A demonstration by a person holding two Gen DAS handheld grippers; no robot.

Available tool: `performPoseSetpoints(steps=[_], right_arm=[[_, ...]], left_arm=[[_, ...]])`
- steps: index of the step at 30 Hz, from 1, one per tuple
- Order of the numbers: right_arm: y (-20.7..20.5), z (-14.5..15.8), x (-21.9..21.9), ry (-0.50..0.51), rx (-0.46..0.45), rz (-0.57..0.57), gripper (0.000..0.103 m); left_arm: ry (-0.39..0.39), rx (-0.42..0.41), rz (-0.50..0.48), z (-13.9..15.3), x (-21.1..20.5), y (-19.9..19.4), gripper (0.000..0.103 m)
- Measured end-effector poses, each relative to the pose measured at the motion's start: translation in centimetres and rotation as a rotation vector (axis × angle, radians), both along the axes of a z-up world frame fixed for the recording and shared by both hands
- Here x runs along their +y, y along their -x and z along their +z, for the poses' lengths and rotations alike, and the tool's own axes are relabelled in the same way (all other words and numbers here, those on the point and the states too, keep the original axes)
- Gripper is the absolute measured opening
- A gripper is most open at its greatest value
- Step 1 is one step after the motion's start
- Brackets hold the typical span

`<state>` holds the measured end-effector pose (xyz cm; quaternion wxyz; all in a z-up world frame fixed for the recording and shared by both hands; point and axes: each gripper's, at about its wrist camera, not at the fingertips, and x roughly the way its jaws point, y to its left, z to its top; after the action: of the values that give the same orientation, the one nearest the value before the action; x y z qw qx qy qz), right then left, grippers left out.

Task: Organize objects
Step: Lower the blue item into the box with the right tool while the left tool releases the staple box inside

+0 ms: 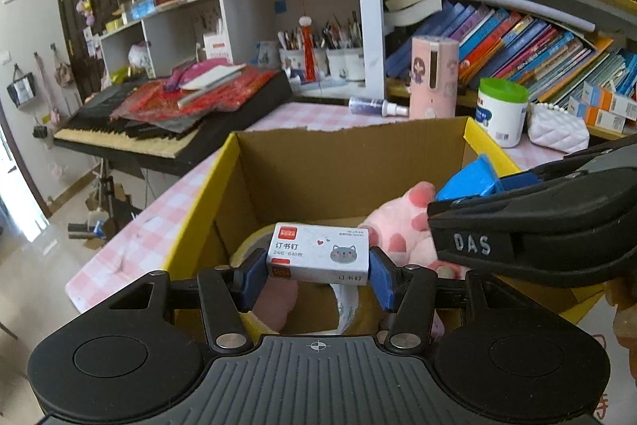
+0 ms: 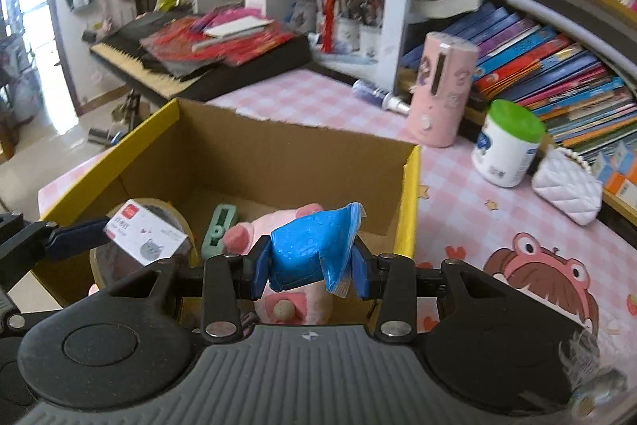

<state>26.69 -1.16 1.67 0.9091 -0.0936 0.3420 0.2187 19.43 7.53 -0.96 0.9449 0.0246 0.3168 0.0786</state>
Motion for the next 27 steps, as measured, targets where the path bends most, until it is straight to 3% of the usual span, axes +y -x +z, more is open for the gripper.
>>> performPoseSetpoints(steps=[6, 20, 24, 27], right_arm=[[-1.4, -1.2, 0.5, 0.011, 0.069, 0.019, 0.038], [-2.8, -1.6, 1.2, 0.056, 0.05, 0.069, 0.038], [-2.9, -1.6, 1.2, 0.056, 0.056, 0.076, 0.039], [-2.8, -1.6, 1.3, 0.056, 0.054, 0.078, 0.04]], left_arm=[[0.0, 0.026, 0.009, -0.6, 0.0, -1.1, 0.053], [-0.034, 0.034, 0.004, -1.1, -0.5, -2.0, 0.056], [-0.038, 0.038, 0.011, -1.1, -0.5, -2.0, 0.069], [-0.049, 0.035, 0.012, -1.1, -0.8, -1.9, 0.071]])
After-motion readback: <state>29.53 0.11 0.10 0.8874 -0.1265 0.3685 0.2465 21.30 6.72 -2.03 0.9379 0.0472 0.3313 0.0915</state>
